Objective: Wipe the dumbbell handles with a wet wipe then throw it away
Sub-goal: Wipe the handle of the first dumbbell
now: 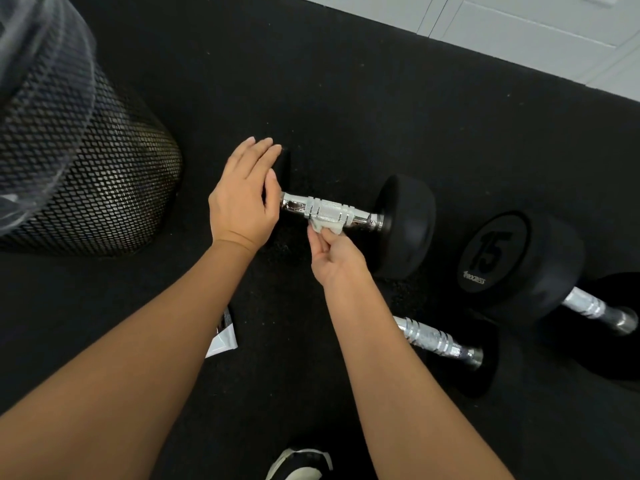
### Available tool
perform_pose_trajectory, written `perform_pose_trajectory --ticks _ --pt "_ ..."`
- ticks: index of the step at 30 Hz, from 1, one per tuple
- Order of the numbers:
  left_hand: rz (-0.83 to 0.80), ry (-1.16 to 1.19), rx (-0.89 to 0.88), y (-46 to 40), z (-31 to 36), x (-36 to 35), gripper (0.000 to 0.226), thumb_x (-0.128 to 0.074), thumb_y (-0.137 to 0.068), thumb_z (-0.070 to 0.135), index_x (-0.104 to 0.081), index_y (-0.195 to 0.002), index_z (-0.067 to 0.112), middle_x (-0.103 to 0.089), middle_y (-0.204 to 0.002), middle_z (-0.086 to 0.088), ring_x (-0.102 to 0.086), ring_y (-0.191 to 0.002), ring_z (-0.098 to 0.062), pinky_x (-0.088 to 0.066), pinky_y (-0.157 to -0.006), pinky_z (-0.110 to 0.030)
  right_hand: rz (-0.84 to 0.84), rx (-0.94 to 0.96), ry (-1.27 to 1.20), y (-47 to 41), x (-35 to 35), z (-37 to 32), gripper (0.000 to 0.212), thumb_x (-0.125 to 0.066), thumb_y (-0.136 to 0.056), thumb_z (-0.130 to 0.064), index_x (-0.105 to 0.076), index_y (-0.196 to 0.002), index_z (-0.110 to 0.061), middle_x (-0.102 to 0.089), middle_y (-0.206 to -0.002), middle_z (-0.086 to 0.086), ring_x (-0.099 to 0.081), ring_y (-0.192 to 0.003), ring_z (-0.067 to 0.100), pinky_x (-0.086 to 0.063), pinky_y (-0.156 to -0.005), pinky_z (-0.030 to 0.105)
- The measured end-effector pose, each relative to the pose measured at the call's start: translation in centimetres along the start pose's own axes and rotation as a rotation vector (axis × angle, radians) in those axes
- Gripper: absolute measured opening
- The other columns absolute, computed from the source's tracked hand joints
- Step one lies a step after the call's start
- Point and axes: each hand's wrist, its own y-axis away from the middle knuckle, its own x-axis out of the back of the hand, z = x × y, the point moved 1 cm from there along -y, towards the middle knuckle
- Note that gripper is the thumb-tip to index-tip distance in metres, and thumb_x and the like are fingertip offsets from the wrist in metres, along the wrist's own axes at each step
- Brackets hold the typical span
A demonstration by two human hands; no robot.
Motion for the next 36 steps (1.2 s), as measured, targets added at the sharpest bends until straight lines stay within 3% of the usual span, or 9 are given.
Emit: perform_pose_trajectory --ticks 8,15,17,24,28,33,36 --pt "-0.007 0.009 0.005 -0.1 0.0 -0.1 0.042 -0.031 -0.096 0.022 -0.055 -0.129 0.013 -0.053 -0.136 0.0 -0.04 -0.134 -0.015 -0.029 -0.102 -0.019 -0.02 -0.018 0.035 -0.5 -0.7 0.3 0.023 -0.054 -0.086 0.008 -0.06 -0.107 0.002 -0.065 -0.109 0.017 -0.063 -0.106 0.025 -0.051 -0.092 0.032" --pt "-0.003 0.014 0.002 0.0 0.0 -0.1 0.042 -0.032 -0.095 0.023 -0.055 -0.129 0.013 -0.054 -0.135 0.0 -0.041 -0.133 -0.016 -0.031 -0.1 -0.02 -0.007 -0.062 0.042 0.1 -0.3 -1.2 0.028 -0.047 -0.088 0.013 -0.054 -0.115 0.009 -0.059 -0.121 0.026 -0.058 -0.113 0.033 -0.048 -0.098 0.037" --pt "0.001 0.013 0.0 0.0 0.0 -0.1 0.041 -0.033 -0.095 0.022 -0.056 -0.128 0.013 -0.054 -0.135 0.0 -0.041 -0.133 -0.016 -0.032 -0.1 -0.02 -0.045 -0.026 0.04 0.4 -0.6 -1.3 0.023 -0.046 -0.088 0.014 -0.054 -0.108 0.01 -0.056 -0.123 0.027 -0.055 -0.117 0.034 -0.045 -0.102 0.039" --pt "-0.001 0.007 -0.008 0.0 -0.1 -0.2 0.041 -0.033 -0.096 0.022 -0.055 -0.129 0.013 -0.054 -0.135 0.0 -0.04 -0.134 -0.015 -0.03 -0.102 -0.019 -0.096 0.013 -0.003 0.3 0.1 -0.4 0.023 -0.058 -0.086 0.002 -0.056 -0.109 0.005 -0.062 -0.116 0.021 -0.061 -0.111 0.027 -0.048 -0.098 0.035" --pt "-0.007 0.009 -0.007 0.0 -0.2 -0.2 0.041 -0.033 -0.096 0.022 -0.055 -0.129 0.013 -0.054 -0.135 0.0 -0.04 -0.134 -0.015 -0.03 -0.103 -0.019 -0.197 0.062 -0.008 -0.4 1.1 0.9 0.024 -0.051 -0.091 0.0 -0.057 -0.114 0.001 -0.064 -0.111 0.013 -0.058 -0.114 0.023 -0.046 -0.097 0.031" --pt "-0.012 0.027 0.004 0.0 0.0 0.0 0.042 -0.031 -0.095 0.023 -0.054 -0.13 0.013 -0.053 -0.136 0.0 -0.039 -0.134 -0.016 -0.03 -0.103 -0.021 -0.271 0.067 -0.02 -0.8 1.1 0.9 0.022 -0.043 -0.095 0.001 -0.061 -0.105 -0.004 -0.064 -0.105 0.009 -0.057 -0.11 0.017 -0.042 -0.103 0.032" --pt "-0.014 0.023 0.002 0.0 -0.1 -0.1 0.043 -0.031 -0.095 0.024 -0.054 -0.13 0.014 -0.053 -0.136 0.0 -0.039 -0.134 -0.015 -0.032 -0.102 -0.022 -0.282 0.052 -0.016 -0.5 1.4 0.6 0.026 -0.041 -0.095 0.004 -0.058 -0.115 -0.001 -0.064 -0.107 0.011 -0.057 -0.114 0.02 -0.043 -0.102 0.033"
